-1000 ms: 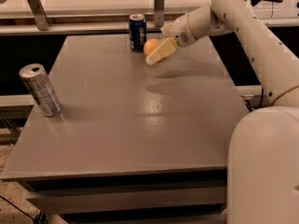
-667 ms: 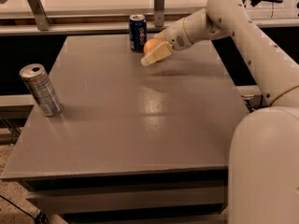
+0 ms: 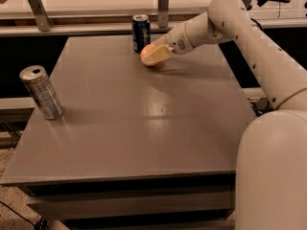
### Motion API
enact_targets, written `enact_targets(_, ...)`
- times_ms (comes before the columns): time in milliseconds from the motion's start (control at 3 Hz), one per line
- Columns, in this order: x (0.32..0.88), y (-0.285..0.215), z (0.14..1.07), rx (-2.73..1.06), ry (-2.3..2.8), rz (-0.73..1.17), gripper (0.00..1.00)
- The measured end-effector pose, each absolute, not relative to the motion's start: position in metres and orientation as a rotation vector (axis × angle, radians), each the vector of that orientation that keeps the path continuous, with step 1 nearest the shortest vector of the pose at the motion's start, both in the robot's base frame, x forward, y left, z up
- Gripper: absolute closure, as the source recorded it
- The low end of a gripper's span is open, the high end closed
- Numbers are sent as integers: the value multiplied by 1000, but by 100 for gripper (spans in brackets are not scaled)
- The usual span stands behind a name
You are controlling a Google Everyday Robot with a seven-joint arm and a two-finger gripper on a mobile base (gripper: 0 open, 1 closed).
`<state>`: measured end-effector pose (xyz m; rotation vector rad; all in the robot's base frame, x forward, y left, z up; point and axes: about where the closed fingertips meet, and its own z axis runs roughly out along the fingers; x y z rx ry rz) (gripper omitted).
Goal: Move orange near redbull can
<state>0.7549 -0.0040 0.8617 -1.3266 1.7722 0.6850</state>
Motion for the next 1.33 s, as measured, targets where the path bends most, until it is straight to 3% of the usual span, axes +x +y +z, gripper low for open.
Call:
enact_targets(333, 745, -7, 873, -1324, 1793, 688, 89)
enact_targets(667, 724, -1, 903, -1365, 1763, 692, 100)
enact_targets(1333, 712, -1, 936, -1403, 1695, 672, 100)
